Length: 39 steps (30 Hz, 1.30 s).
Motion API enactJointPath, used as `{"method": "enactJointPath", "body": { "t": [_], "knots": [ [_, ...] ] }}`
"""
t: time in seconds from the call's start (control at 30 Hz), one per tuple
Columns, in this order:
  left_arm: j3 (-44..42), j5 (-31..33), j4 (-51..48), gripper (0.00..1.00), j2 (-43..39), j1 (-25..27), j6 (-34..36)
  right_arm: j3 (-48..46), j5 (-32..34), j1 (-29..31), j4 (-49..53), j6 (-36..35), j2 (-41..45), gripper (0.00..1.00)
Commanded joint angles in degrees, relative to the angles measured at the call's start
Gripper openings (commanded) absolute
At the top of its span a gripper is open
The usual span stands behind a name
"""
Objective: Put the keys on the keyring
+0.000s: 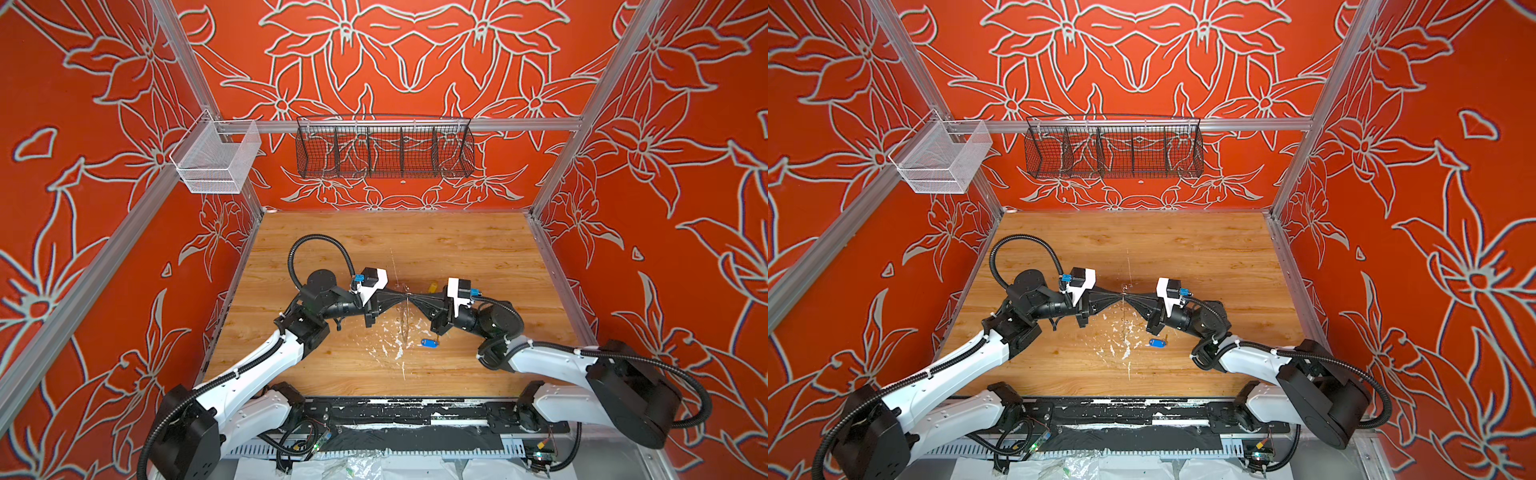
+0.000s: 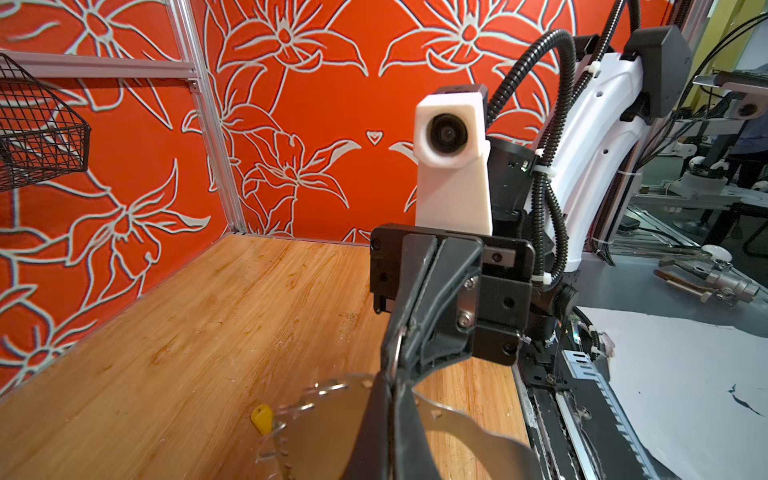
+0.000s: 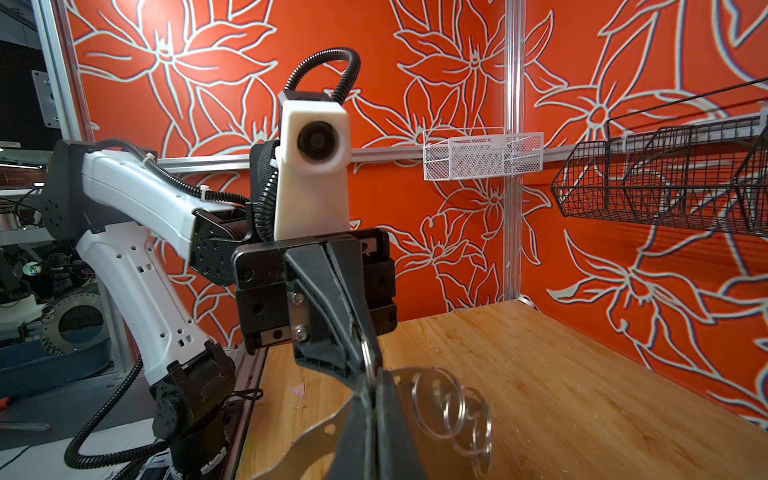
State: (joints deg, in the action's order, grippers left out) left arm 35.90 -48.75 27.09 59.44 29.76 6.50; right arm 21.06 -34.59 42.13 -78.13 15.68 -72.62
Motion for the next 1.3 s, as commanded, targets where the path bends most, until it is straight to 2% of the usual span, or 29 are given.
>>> {"method": "enactJointPath", "body": {
  "t": [0.0, 0.13, 0.17, 0.2, 0.27, 0.37, 0.4, 0.5, 0.53, 0.6, 0.7, 0.83, 0.97, 1.17, 1.27],
  "knots": [
    [0.88, -3.37, 0.79, 0.0, -0.11, 0.67, 1.54, 2.69, -1.46, 1.27, -2.63, 1.12, -0.16, 0.0],
    [0.81, -4.27, 0.49, 0.0, -0.2, 0.65, 2.17, 2.63, -0.83, 1.23, -1.86, 0.97, -0.14, 0.0],
    [0.67, -4.33, 0.43, 0.0, -0.2, 0.65, 2.28, 2.76, -0.57, 1.29, -1.32, 0.84, -0.03, 0.03],
    [0.66, -4.17, 0.12, 0.0, -0.25, 0.65, 2.36, 2.69, 0.28, 1.28, -0.5, 0.68, 0.2, 0.13],
    [1.05, -3.41, -1.7, 0.0, -0.45, 0.66, 3.13, 2.59, 1.61, 1.25, 1.4, 0.26, 1.15, 0.24],
    [2.05, -1.98, -5.59, 0.0, -0.82, 0.65, 5.06, 2.41, 2.92, 1.23, 5.37, -1.23, 3.45, 0.3],
    [2.36, -1.52, -6.59, 0.0, -0.9, 0.65, 5.57, 2.39, 3.49, 1.29, 7.53, -2.16, 4.45, 0.3],
    [3.04, -0.47, -9.14, 0.0, -0.8, 0.68, 6.8, 2.56, 4.88, 1.29, 12.98, -4.42, 6.73, 0.15],
    [3.09, -0.64, -9.46, 0.0, -0.66, 0.7, 7.1, 2.58, 4.88, 1.22, 13.74, -4.82, 7.1, 0.14],
    [2.9, -0.72, -8.96, 0.0, -0.49, 0.66, 6.86, 2.19, 4.73, 1.26, 13.79, -4.94, 7.53, 0.15],
    [3.23, -0.57, -8.81, 0.0, -0.43, 0.65, 6.41, 1.98, 4.69, 1.23, 15.22, -5.13, 8.39, 0.28],
    [3.8, 1.64, -8.94, 0.0, -0.05, 0.66, 5.59, 1.95, 6.22, 1.22, 20.3, -7.18, 11.07, 0.35],
    [3.38, 1.76, -6.81, 0.0, 1.23, 0.7, 4.13, 1.24, 7.79, 1.26, 25.2, -9.65, 15.12, 0.34],
    [4.08, 1.38, -6.1, 0.0, 2.25, 0.66, 3.25, -0.48, 11.26, 1.12, 33.51, -14.97, 22.13, 0.2],
    [4.86, 0.41, -7.13, 0.0, 2.67, 0.65, 3.51, -2.42, 12.97, 0.77, 34.29, -16.95, 24.31, 0.18]
  ]
}}
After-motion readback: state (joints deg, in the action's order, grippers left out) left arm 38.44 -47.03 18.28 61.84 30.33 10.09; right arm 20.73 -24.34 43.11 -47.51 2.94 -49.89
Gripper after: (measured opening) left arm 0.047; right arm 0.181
